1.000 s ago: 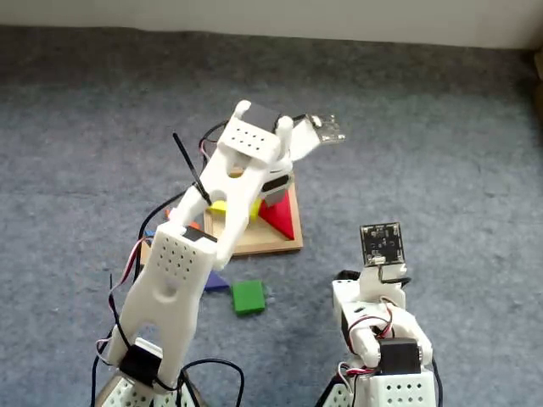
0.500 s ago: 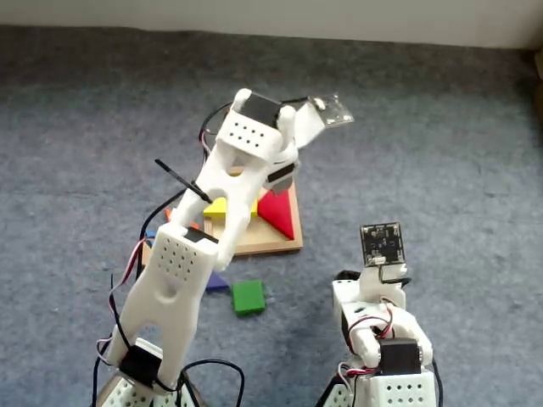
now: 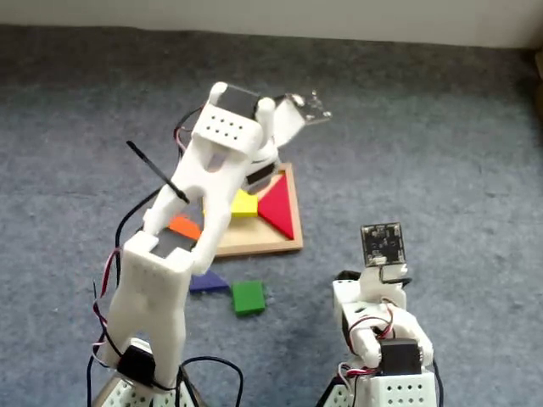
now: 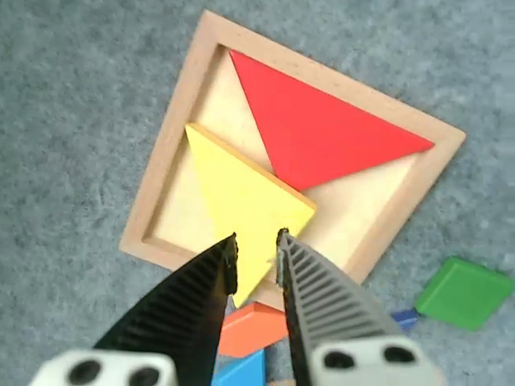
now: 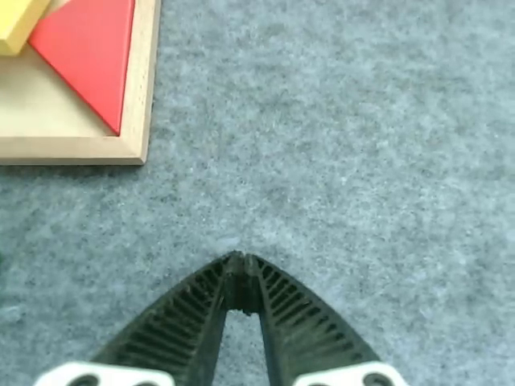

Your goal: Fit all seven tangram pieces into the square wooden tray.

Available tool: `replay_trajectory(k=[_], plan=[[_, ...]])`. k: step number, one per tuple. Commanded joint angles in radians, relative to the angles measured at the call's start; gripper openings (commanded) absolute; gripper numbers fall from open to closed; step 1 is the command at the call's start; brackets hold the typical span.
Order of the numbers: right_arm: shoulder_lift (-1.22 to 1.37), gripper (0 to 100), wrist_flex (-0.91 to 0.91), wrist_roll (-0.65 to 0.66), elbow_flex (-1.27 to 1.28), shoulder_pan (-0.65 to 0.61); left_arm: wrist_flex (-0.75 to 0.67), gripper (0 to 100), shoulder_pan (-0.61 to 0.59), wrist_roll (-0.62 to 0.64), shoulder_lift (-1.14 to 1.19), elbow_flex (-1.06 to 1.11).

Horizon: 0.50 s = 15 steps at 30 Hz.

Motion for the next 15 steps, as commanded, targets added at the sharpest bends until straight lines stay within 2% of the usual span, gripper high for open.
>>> replay_trajectory(k=[1, 7, 15], plan=[[-0.005, 1.7, -0.004, 0.011, 0.116, 0.013, 0.006, 9, -0.028, 0.008, -0.189, 0.188], [-0.005, 1.7, -0.004, 0.011, 0.116, 0.013, -0.017, 9, -0.064, 0.008, -0.318, 0.426], [-0.005, 1.7, -0.004, 0.011, 0.116, 0.013, -0.275, 9, -0.134, 0.009, -0.367, 0.700]])
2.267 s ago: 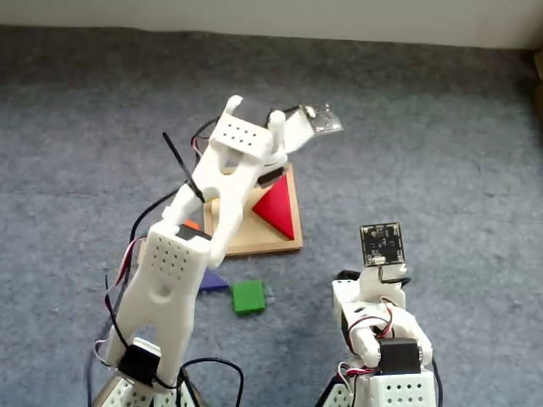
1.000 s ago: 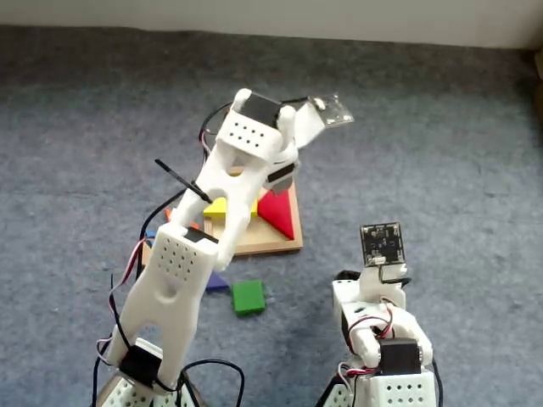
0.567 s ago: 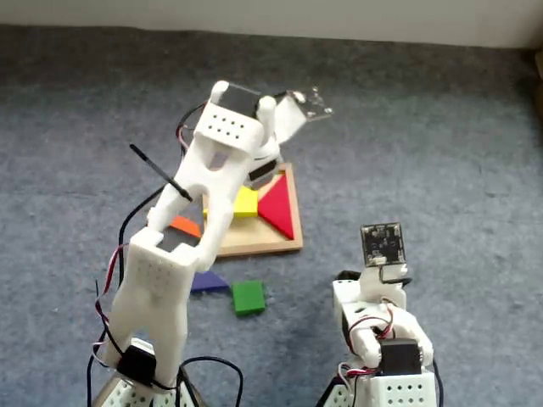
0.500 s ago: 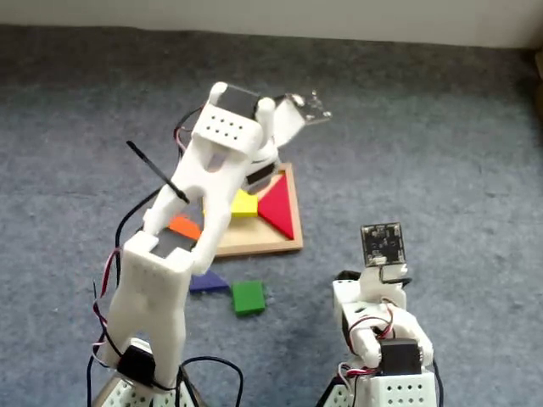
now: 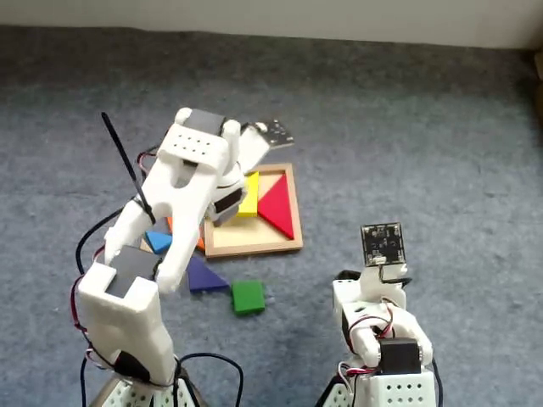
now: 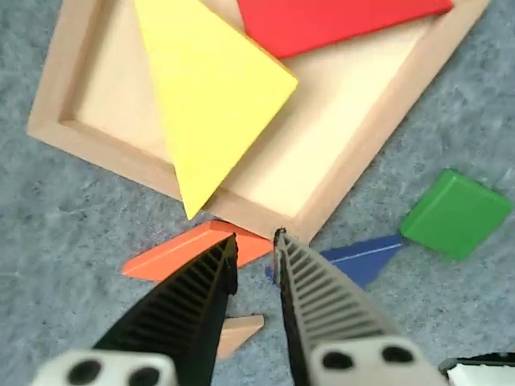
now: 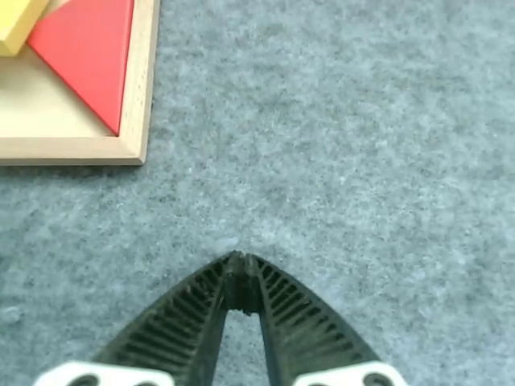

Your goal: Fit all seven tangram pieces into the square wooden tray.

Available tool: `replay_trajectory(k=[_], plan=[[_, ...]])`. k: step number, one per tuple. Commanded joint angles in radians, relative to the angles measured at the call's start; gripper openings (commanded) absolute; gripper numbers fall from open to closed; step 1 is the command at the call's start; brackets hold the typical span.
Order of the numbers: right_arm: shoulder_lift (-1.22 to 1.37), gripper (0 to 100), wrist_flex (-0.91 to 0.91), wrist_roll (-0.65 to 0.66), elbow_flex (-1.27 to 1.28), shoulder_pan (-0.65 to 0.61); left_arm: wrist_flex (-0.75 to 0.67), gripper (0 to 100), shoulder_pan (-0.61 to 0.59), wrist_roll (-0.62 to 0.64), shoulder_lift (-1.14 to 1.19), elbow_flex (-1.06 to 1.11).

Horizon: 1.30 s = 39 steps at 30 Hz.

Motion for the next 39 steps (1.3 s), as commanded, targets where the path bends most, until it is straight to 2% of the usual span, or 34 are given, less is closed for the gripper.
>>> replay_trajectory(k=[1, 12, 17, 25, 30, 33, 36, 39], plan=[[-0.005, 1.7, -0.004, 0.011, 0.116, 0.010, -0.146, 9, -0.038, 0.008, -0.045, 0.107], [-0.005, 1.7, -0.004, 0.011, 0.116, 0.010, -0.405, 9, -0.041, 0.009, 0.068, 0.127], [-0.005, 1.7, -0.004, 0.011, 0.116, 0.010, -0.500, 9, -0.041, 0.078, 0.079, 0.099], [-0.005, 1.7, -0.004, 0.011, 0.116, 0.010, -0.493, 9, -0.035, 0.077, 0.068, 0.042], [-0.005, 1.7, -0.004, 0.011, 0.116, 0.010, -0.338, 9, -0.028, 0.077, 0.019, -0.047], [-0.005, 1.7, -0.004, 0.011, 0.116, 0.010, -0.295, 9, -0.010, 0.078, -0.024, -0.097], [-0.005, 1.7, -0.004, 0.011, 0.116, 0.010, -0.311, 9, 0.002, 0.147, -0.041, -0.113], [-0.005, 1.7, -0.004, 0.011, 0.116, 0.010, -0.400, 9, 0.018, 0.233, -0.041, -0.105]])
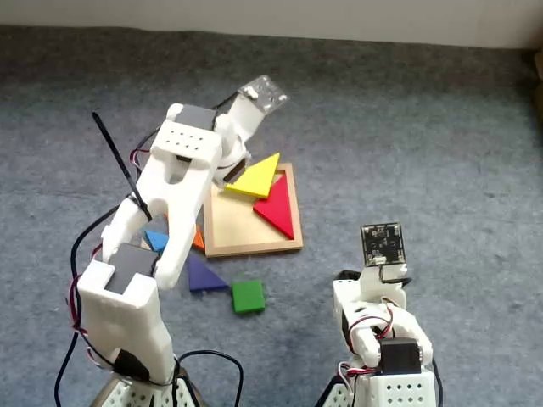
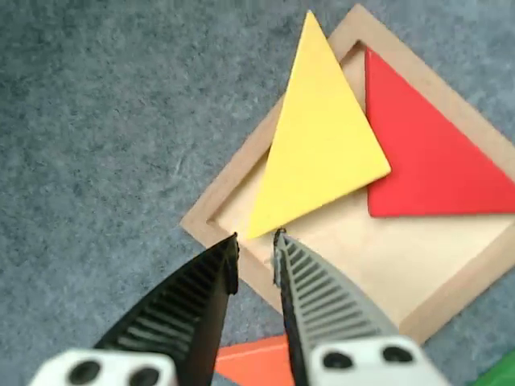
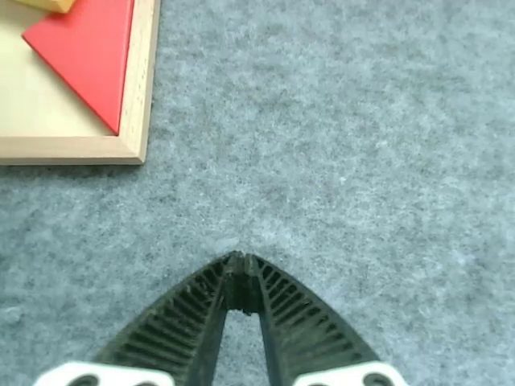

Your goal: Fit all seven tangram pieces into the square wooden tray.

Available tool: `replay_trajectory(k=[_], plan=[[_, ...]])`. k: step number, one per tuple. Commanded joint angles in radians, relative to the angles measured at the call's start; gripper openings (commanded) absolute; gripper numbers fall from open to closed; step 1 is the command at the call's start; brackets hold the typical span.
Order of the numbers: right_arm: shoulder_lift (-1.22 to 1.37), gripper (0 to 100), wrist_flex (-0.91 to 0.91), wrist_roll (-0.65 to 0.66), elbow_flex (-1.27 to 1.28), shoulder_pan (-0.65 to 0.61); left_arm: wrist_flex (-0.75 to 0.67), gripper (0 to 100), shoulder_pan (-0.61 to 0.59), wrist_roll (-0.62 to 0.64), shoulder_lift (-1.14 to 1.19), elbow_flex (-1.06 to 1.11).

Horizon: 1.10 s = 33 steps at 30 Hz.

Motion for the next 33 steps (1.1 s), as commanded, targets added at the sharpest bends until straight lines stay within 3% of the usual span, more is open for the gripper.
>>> replay_trajectory(k=[1, 8, 15, 18, 23, 33], plan=[[-0.005, 1.7, -0.004, 0.011, 0.116, 0.010, -0.107, 9, 0.048, 0.118, -0.054, -0.041], [-0.005, 1.7, -0.004, 0.011, 0.116, 0.010, -0.227, 9, 0.151, 0.238, 0.039, -0.028], [-0.005, 1.7, -0.004, 0.011, 0.116, 0.010, -0.230, 9, 0.205, 0.233, 0.157, -0.028], [-0.005, 1.7, -0.004, 0.011, 0.116, 0.010, -0.178, 9, 0.186, 0.229, 0.176, -0.035], [-0.005, 1.7, -0.004, 0.011, 0.116, 0.010, -0.078, 9, 0.160, 0.095, 0.171, -0.035], [-0.005, 1.7, -0.004, 0.011, 0.116, 0.010, -0.023, 9, 0.160, 0.089, -0.015, -0.035]])
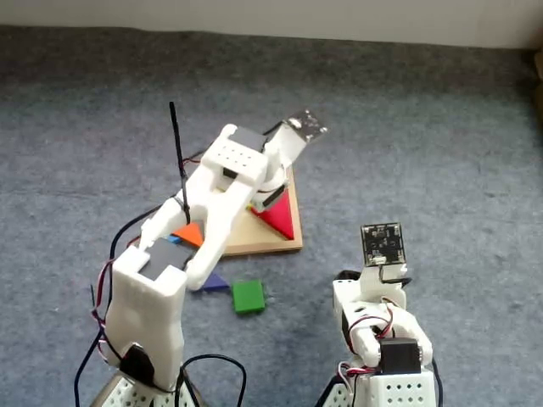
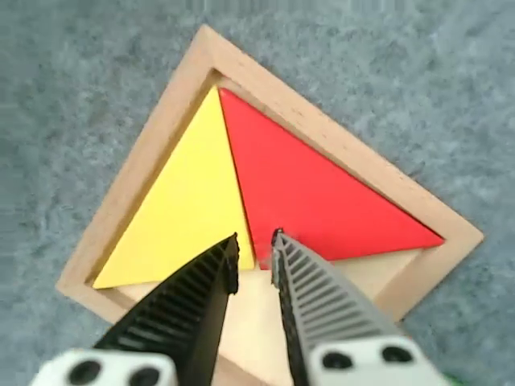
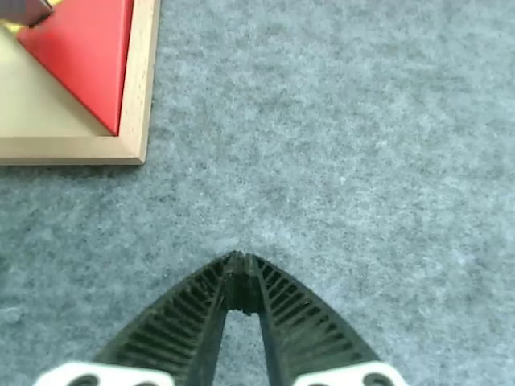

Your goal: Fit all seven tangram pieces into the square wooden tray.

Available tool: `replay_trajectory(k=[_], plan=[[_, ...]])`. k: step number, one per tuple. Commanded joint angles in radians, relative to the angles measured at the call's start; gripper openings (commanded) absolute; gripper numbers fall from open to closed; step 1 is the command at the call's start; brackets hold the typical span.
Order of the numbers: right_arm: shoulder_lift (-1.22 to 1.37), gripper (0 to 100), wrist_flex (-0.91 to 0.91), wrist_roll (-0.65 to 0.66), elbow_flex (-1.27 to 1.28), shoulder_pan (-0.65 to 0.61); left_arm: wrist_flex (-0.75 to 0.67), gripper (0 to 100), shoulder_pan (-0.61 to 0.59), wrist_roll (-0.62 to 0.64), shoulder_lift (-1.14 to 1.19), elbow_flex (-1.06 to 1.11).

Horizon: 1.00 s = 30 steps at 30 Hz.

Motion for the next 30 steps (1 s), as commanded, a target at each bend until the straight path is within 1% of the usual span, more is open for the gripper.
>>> replay_trajectory(k=[1, 3, 7, 15, 16, 19, 22, 25, 28, 30], plan=[[-0.005, 1.7, -0.004, 0.011, 0.116, 0.010, 0.014, 9, -0.019, -0.011, -0.166, -0.031], [-0.005, 1.7, -0.004, 0.011, 0.116, 0.010, 0.015, 9, -0.042, -0.009, -0.214, -0.025], [-0.005, 1.7, -0.004, 0.011, 0.116, 0.010, 0.087, 9, -0.094, -0.011, -0.282, -0.025], [-0.005, 1.7, -0.004, 0.011, 0.116, 0.010, 0.356, 10, -0.219, -0.018, -0.363, -0.025], [-0.005, 1.7, -0.004, 0.011, 0.116, 0.010, 0.384, 10, -0.234, -0.020, -0.369, -0.025], [-0.005, 1.7, -0.004, 0.011, 0.116, 0.010, 0.448, 15, -0.280, -0.084, -0.386, -0.019], [-0.005, 1.7, -0.004, 0.011, 0.116, 0.010, 0.453, 18, -0.317, -0.103, -0.423, 0.028], [-0.005, 1.7, -0.004, 0.011, 0.116, 0.010, 0.453, 18, -0.312, -0.103, -0.489, 0.113], [-0.005, 1.7, -0.004, 0.011, 0.116, 0.010, 0.451, 18, -0.257, -0.103, -0.584, 0.240], [-0.005, 1.7, -0.004, 0.011, 0.116, 0.010, 0.419, 18, -0.202, -0.103, -0.651, 0.337]])
